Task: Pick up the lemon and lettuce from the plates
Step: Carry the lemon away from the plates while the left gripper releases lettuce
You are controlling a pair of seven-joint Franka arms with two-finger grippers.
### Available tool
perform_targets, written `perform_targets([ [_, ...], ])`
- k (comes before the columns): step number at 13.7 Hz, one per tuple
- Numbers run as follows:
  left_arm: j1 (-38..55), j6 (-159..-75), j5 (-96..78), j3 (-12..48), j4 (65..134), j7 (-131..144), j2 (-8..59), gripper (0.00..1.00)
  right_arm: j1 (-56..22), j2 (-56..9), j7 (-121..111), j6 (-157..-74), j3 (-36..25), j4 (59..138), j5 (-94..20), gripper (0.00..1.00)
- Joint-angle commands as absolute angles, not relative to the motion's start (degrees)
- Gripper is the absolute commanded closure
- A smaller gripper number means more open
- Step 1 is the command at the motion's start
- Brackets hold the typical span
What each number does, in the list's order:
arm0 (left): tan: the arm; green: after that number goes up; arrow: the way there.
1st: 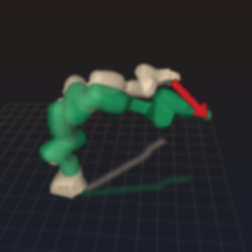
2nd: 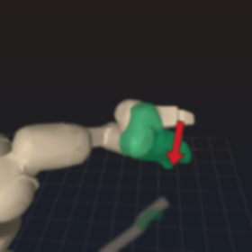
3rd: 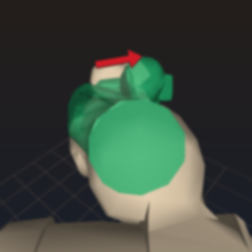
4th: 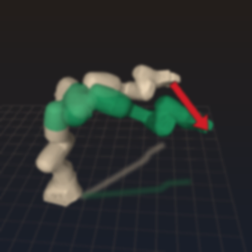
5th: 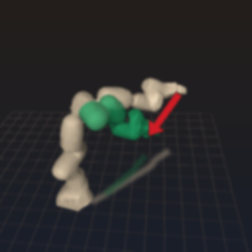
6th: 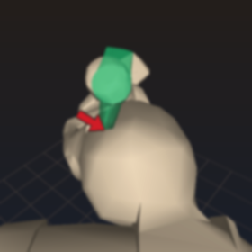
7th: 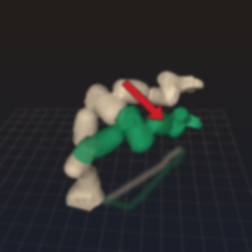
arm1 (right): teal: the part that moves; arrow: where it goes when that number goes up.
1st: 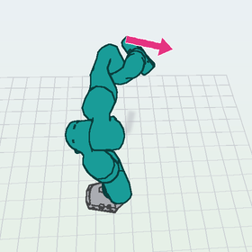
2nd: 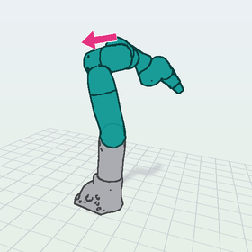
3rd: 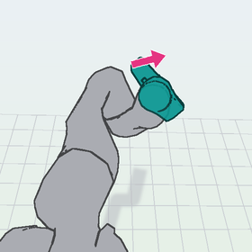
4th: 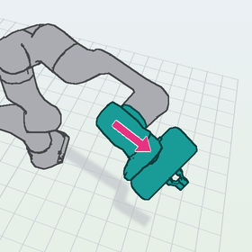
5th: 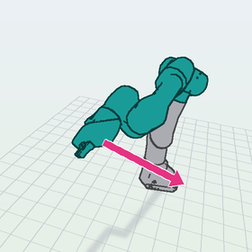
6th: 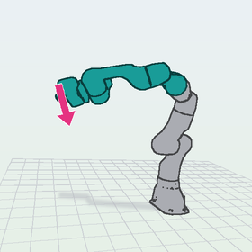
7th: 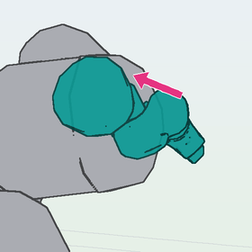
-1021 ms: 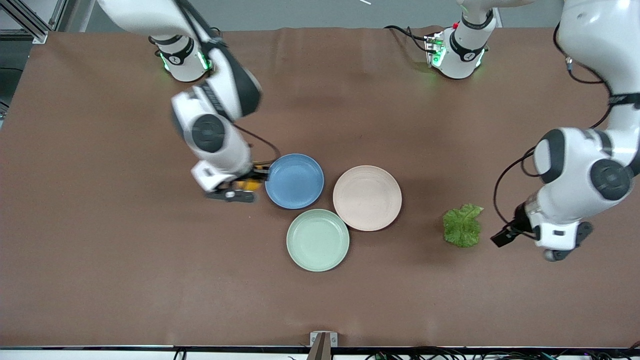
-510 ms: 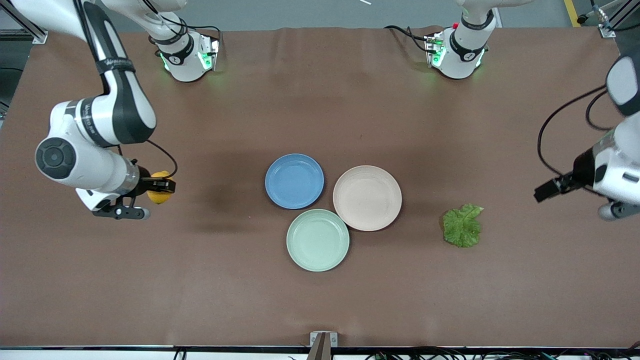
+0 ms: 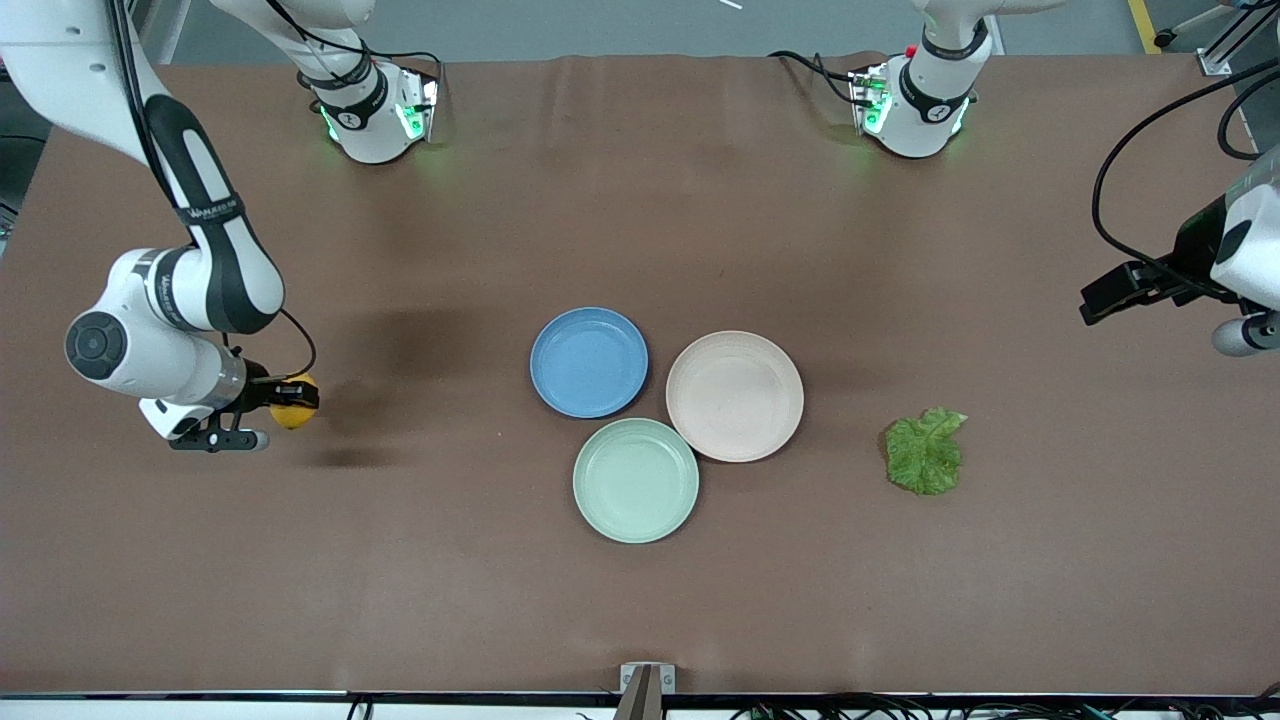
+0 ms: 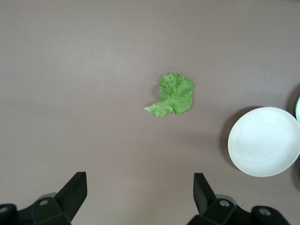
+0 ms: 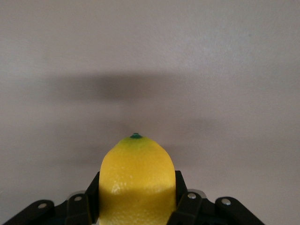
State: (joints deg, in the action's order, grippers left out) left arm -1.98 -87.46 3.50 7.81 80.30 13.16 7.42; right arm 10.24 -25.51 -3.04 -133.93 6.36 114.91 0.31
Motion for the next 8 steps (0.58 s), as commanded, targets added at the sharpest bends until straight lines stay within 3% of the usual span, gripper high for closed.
perform_targets([
  [1,-2.02,-86.31,3.52,7.29,83.65,8.44,2.57,0.0,11.34,-27.06,-3.34,-139.9,7.47,118.64,1.05,0.93],
  [4,-2.9,-86.22,2.82,7.38,90.59,8.35,-3.32,0.0,11.43,-27.51,-3.34,-140.54,7.47,119.27,1.32,0.89],
  [5,-2.9,-86.22,2.9,7.73,91.05,8.44,-3.69,0.0,11.43,-27.51,-3.17,-140.36,7.47,119.18,1.32,0.72],
  [6,-3.07,-86.22,2.81,7.73,90.79,8.26,-3.52,0.0,11.43,-27.34,-2.9,-139.93,7.47,119.01,1.32,0.24],
  [7,-3.08,-86.22,2.81,7.65,90.79,8.26,-3.52,0.0,11.43,-26.55,-2.73,-139.57,7.47,118.92,1.32,0.02],
  [8,-3.08,-86.22,2.81,7.65,90.7,8.17,-3.52,0.0,11.34,-25.06,-2.55,-138.53,7.47,118.65,1.32,0.01],
])
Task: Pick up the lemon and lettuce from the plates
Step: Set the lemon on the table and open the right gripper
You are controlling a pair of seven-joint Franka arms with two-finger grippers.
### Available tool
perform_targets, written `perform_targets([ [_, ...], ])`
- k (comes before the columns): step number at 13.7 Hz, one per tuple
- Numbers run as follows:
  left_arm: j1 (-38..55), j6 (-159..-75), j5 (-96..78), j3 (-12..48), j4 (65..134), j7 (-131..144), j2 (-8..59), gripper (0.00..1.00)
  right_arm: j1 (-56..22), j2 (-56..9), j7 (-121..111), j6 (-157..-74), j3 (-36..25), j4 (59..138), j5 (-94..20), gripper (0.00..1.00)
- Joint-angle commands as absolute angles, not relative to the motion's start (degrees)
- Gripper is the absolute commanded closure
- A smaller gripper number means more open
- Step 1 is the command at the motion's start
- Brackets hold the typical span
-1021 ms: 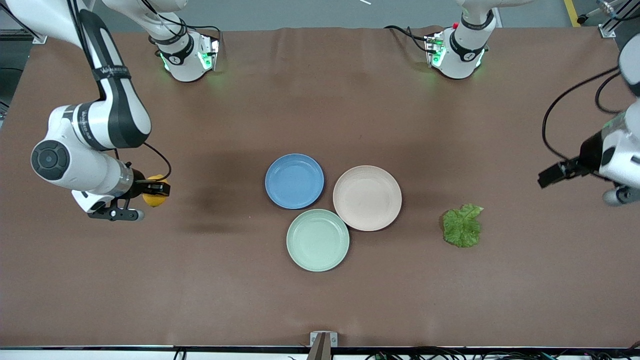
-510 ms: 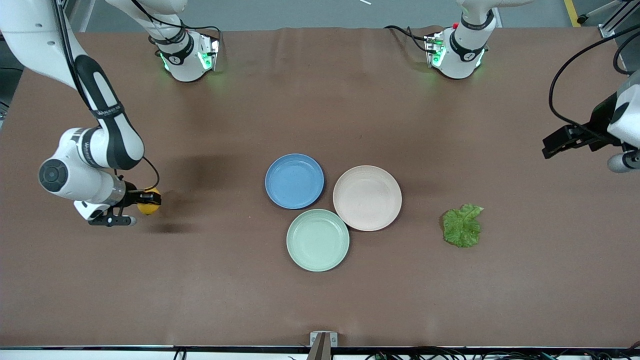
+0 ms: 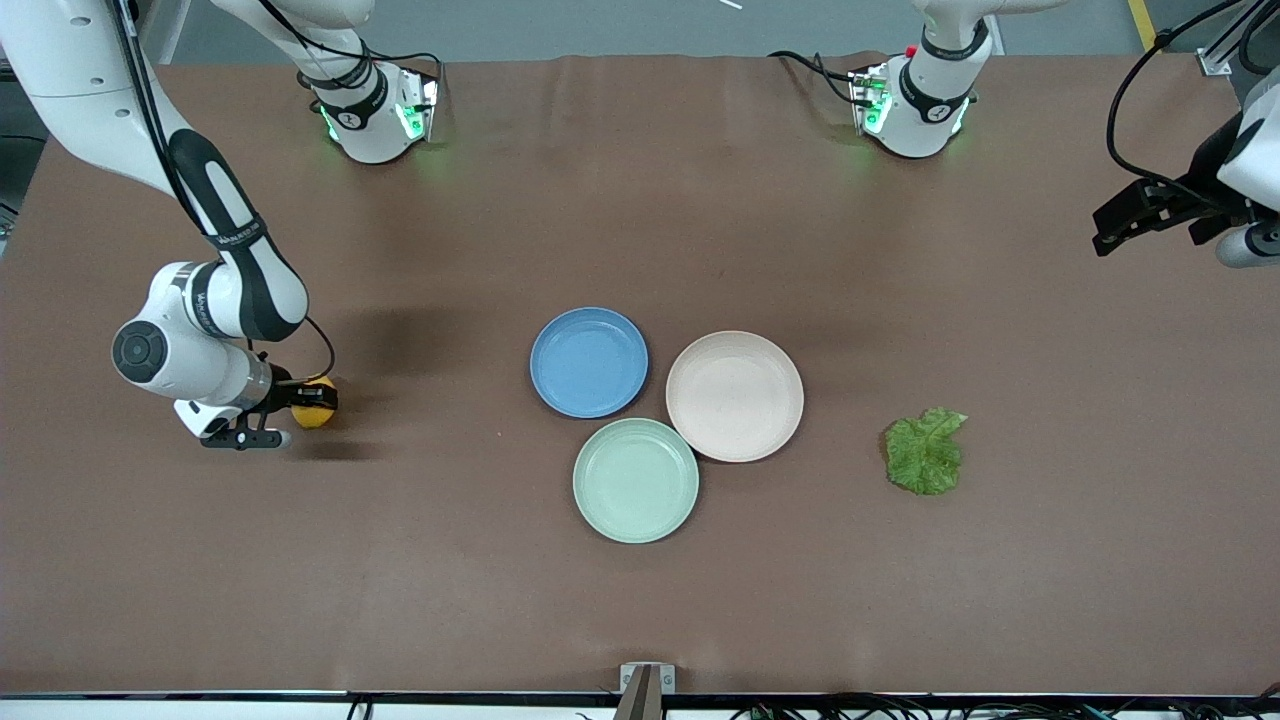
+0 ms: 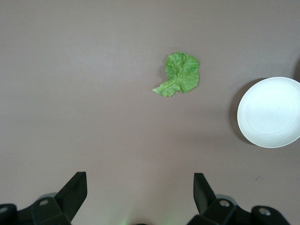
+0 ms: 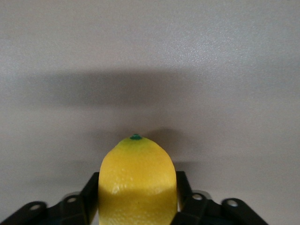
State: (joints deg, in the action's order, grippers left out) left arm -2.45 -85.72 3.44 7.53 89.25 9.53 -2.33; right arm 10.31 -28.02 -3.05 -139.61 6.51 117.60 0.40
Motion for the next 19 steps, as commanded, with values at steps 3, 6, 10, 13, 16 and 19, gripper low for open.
perform_targets([
  [3,-3.16,-86.22,1.93,7.21,90.27,8.09,-3.6,0.0,11.34,-17.34,-2.37,-125.65,7.47,114.89,1.32,0.01],
  [6,-3.95,-86.22,1.85,6.15,90.35,5.02,-3.78,0.0,11.34,-7.94,-1.06,-112.63,7.47,111.28,1.32,0.01],
  [10,-5.27,-86.31,0.79,5.98,90.26,4.49,-3.43,0.0,11.25,-3.16,-0.44,-91.72,7.65,96.9,1.32,0.01],
  [13,-5.36,-86.31,1.14,5.89,89.39,3.16,-2.99,0.0,11.25,-3.16,-0.44,-86.49,7.65,89.31,1.32,0.01],
  [16,-5.36,-86.22,1.41,5.98,88.6,2.73,-2.99,0.0,11.25,-3.34,-0.53,-85.78,7.65,85.87,1.41,0.0],
  [19,-5.19,-85.7,0.97,6.06,88.68,2.72,-2.99,0.0,12.3,-3.52,-0.62,-85.52,7.3,83.59,0.97,0.0],
])
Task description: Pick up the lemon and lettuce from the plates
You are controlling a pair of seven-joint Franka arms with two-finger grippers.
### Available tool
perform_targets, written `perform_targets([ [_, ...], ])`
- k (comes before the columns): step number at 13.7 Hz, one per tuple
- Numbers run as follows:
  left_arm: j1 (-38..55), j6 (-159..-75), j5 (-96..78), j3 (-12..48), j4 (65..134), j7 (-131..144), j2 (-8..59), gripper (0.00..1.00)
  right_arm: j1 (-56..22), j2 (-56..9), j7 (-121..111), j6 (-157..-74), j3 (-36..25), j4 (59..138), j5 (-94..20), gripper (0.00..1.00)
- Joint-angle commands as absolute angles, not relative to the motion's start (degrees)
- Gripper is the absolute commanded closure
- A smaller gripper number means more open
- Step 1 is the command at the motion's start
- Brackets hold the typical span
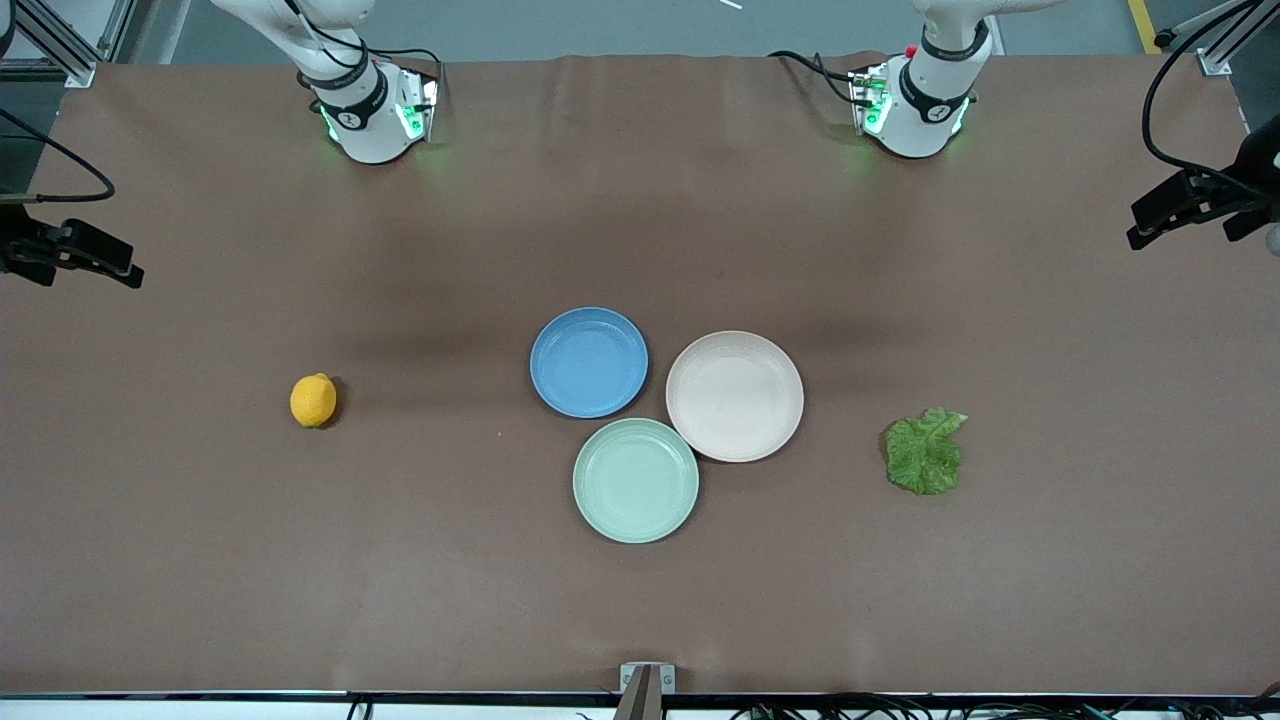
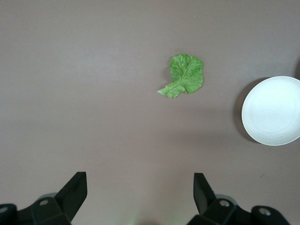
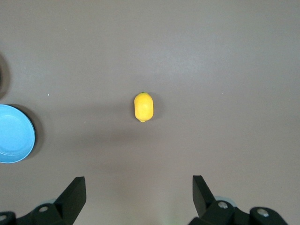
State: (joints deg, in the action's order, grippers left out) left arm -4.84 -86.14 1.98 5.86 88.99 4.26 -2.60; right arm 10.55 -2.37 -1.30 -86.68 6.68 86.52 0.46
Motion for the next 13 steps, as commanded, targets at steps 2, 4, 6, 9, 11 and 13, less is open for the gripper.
perform_targets([
  [2,-4.92,-84.73,0.79,6.5,88.68,2.72,-2.99,0.0,12.57,-3.43,-0.62,-85.43,7.47,83.58,1.05,0.0],
  [4,-4.57,-84.73,0.7,6.77,88.59,2.72,-2.99,0.0,12.39,-3.43,-0.44,-84.46,7.56,83.5,1.23,0.0],
  [6,-4.48,-84.73,0.79,7.73,88.59,2.72,-2.9,0.0,12.66,-3.43,-0.53,-84.46,7.38,82.8,1.14,0.0],
  [9,-4.48,-84.73,0.79,7.82,88.59,2.72,-2.9,0.0,12.4,-3.52,-0.44,-84.64,7.47,82.62,0.97,0.0],
  [11,-4.4,-84.73,0.79,7.91,88.59,2.72,-2.9,0.0,11.43,-3.6,-0.35,-84.64,7.3,82.71,0.97,0.0],
  [13,-4.31,-84.73,0.79,7.91,88.68,2.64,-2.73,0.0,10.55,-3.6,-0.35,-84.55,7.29,82.71,1.14,0.0],
])
